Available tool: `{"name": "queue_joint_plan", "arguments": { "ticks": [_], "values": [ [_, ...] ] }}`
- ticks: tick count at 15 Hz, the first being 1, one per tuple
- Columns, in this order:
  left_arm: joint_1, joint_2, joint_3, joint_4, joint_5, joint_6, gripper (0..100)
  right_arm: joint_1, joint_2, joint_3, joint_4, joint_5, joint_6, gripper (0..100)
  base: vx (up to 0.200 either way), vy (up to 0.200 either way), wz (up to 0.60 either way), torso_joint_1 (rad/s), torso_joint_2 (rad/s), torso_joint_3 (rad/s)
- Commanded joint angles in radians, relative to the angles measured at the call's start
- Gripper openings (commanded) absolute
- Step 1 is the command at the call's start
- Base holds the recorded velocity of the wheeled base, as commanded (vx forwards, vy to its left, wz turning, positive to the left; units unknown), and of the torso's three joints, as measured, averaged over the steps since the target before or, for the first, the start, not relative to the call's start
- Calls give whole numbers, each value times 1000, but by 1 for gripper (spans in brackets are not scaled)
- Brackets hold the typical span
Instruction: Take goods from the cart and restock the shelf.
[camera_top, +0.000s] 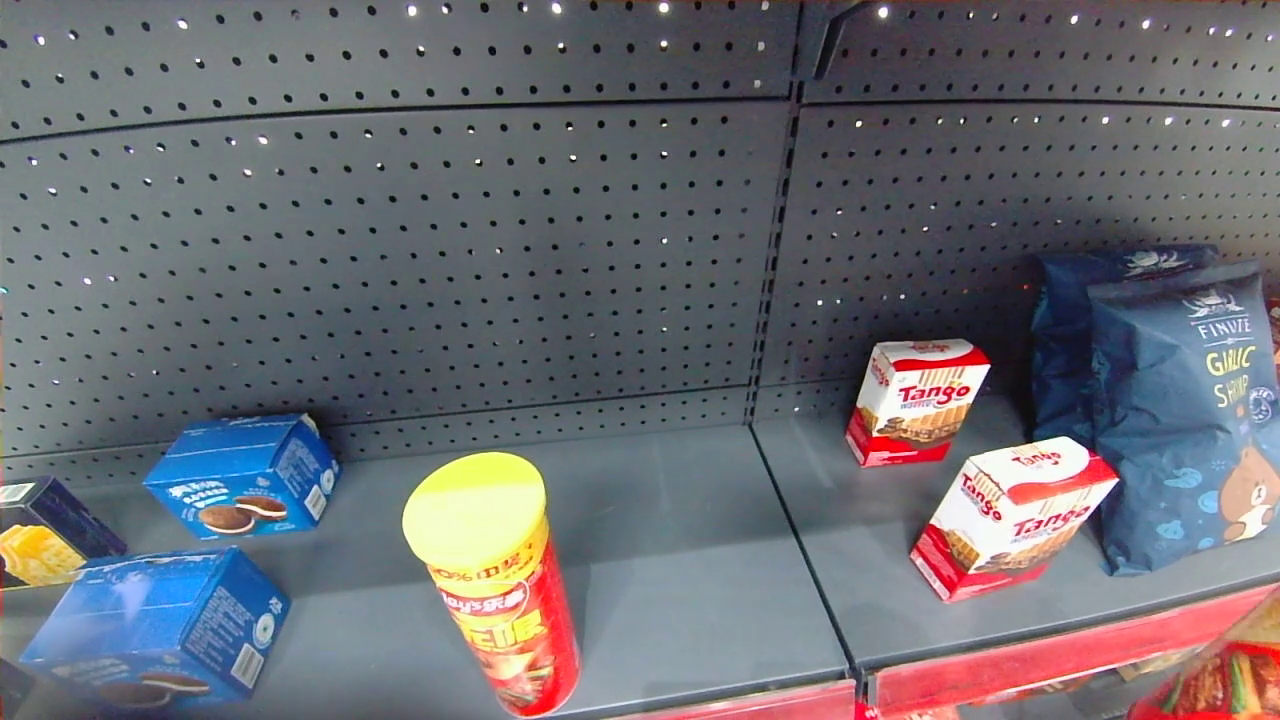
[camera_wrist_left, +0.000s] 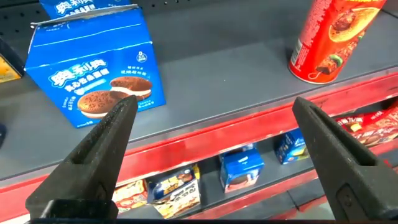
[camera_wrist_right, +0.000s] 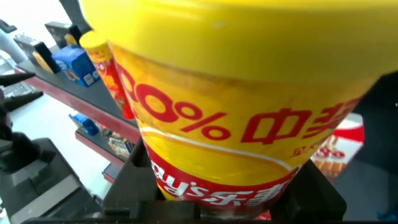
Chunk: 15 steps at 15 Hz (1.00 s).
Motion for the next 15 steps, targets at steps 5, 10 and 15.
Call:
{"name": "queue_joint_plan", "arguments": {
  "ticks": [5,10,15],
  "values": [
    [0,5,0,0,0,0,100,8,337,-3,-282,-2,-41,0,0,0,0,0,0,0],
    [0,5,0,0,0,0,100,20,385,49,-343,12,-66,0,0,0,0,0,0,0],
    [0,5,0,0,0,0,100,43,430,49,-389,-137,-101,0,0,0,0,0,0,0]
  ]
}}
